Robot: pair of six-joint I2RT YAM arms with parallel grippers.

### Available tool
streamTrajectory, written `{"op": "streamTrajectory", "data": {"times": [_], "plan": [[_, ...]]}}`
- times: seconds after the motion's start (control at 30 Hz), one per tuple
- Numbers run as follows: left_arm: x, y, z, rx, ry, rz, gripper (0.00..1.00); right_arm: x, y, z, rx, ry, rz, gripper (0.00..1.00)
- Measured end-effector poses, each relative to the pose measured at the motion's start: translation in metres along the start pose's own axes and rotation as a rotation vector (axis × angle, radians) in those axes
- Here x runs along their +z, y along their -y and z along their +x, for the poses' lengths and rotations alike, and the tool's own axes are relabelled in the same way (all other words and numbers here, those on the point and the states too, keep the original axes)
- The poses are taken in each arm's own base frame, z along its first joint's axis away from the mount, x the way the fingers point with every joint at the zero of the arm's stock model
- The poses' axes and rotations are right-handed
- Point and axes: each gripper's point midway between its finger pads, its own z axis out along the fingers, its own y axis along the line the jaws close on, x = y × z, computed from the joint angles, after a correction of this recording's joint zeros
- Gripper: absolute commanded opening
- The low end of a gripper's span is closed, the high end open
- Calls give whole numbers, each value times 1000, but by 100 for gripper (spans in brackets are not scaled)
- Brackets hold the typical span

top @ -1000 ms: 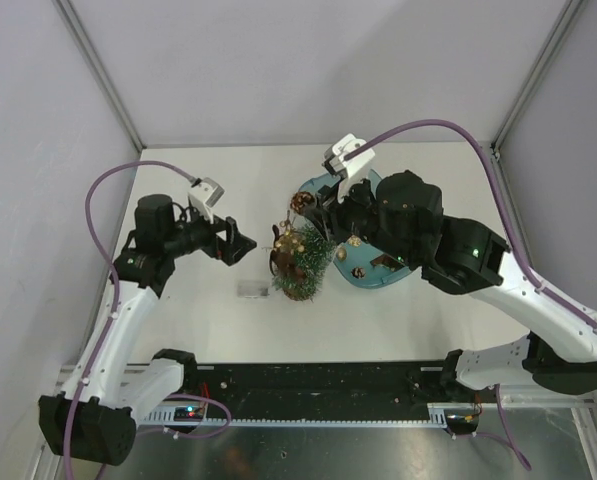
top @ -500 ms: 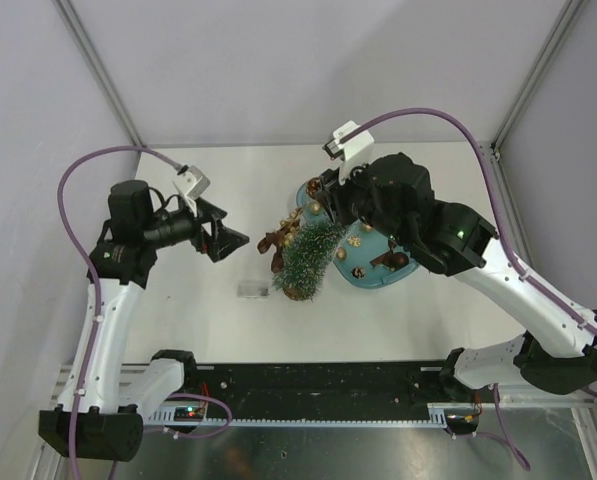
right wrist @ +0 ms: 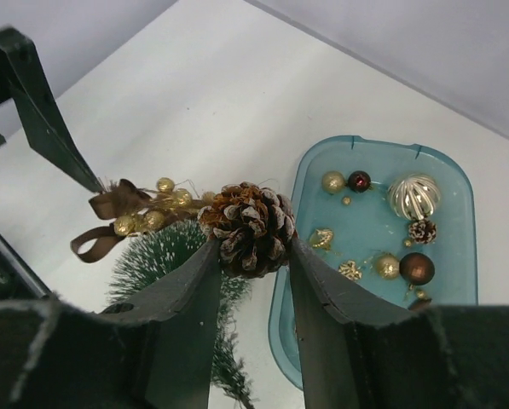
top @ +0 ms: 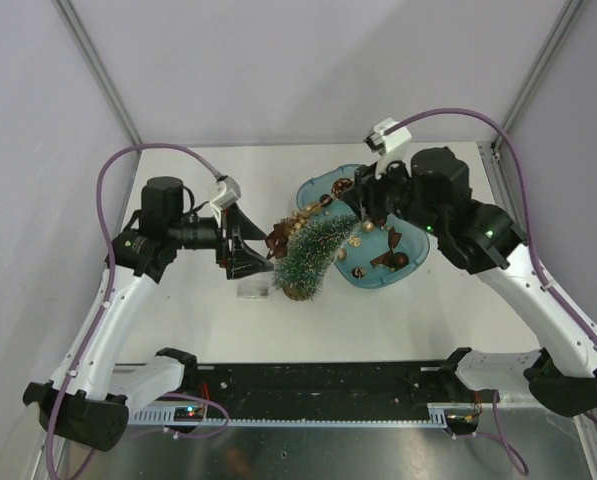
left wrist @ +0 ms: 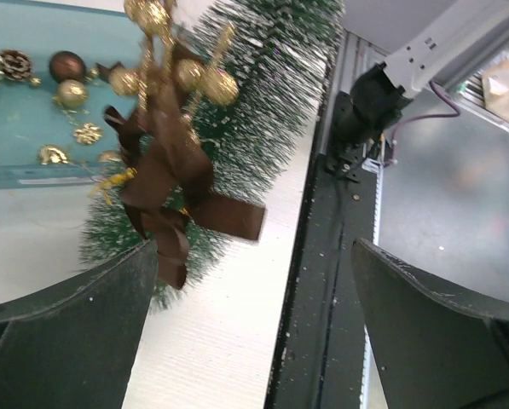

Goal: Decorate the small christmas tree

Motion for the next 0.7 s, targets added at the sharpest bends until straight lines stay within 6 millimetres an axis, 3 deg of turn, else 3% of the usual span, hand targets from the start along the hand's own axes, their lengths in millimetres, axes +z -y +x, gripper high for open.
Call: {"op": "streamTrajectory", "data": {"times": [0.2,0.37,0.5,0.7], "plan": [[6,6,7,-10,-21,25,100,-17,18,2,88,46,-62,44],[6,6,7,-9,-21,24,100,-14,30,13,175,44,-128,43],[6,6,7,-14,-21,25,98,-5,24,30,230,3,-210,43],[6,7,7,-24,-22,26,89,-3,10,51,278,-35,-307,43]]}}
